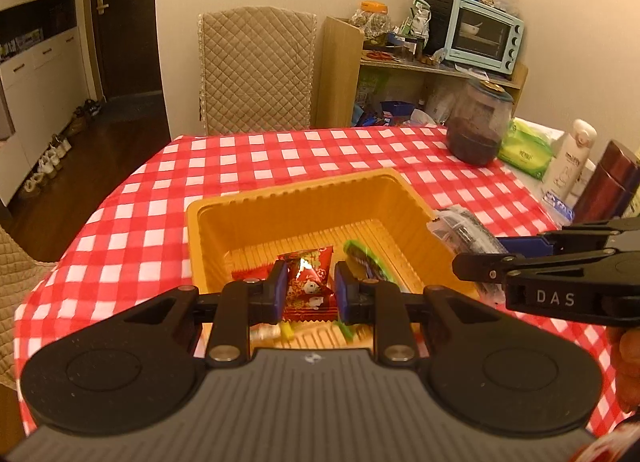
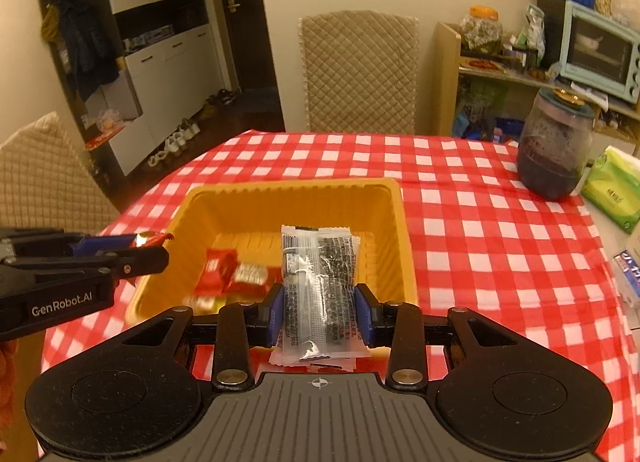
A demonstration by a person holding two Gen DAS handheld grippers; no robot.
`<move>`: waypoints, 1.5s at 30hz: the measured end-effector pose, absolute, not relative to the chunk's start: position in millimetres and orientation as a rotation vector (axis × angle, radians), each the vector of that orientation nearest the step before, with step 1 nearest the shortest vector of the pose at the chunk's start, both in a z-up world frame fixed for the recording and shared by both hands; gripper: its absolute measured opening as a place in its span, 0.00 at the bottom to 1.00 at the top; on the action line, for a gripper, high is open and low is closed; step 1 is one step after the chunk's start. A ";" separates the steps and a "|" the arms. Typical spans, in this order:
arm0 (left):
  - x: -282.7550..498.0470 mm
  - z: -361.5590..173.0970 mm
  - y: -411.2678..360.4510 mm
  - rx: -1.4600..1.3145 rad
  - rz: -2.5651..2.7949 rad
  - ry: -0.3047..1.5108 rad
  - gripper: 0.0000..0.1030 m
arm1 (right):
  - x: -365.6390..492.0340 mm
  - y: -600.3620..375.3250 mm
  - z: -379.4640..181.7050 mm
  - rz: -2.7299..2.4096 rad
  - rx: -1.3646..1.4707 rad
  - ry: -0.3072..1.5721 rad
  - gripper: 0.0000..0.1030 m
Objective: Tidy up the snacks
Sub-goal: 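Carry the candy and the clear packet over the orange tray with both grippers, then open both grippers to drop the candy and packet into the tray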
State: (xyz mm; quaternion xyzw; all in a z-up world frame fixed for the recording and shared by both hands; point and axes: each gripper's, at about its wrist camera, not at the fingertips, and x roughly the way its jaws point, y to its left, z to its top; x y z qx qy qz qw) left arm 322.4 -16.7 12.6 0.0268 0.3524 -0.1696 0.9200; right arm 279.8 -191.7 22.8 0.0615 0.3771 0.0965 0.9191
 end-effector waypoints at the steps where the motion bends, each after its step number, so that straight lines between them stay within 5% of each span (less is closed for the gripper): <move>1: 329.3 11.4 -17.6 0.061 -0.346 0.727 0.22 | 286.5 -193.3 22.7 0.196 0.133 0.779 0.36; 17: 370.1 -29.2 -41.4 0.123 -0.361 0.781 0.23 | 337.9 -202.0 3.0 0.168 0.185 0.831 0.36; 21: 370.6 -31.8 -37.4 0.110 -0.351 0.780 0.44 | 339.1 -204.1 -1.9 0.166 0.195 0.840 0.36; 31: 357.9 -28.5 -13.6 0.106 -0.308 0.770 0.50 | 341.4 -206.1 -2.1 0.161 0.210 0.835 0.36; 37: 351.0 -26.9 -11.2 0.101 -0.303 0.759 0.63 | 344.4 -203.5 -1.8 0.170 0.211 0.811 0.37; 41: 343.7 -28.5 -9.6 0.091 -0.289 0.758 0.72 | 341.4 -210.1 1.8 0.173 0.245 0.781 0.57; 45: 331.7 -30.0 -5.0 0.071 -0.274 0.755 0.80 | 330.9 -218.6 5.6 0.134 0.261 0.776 0.58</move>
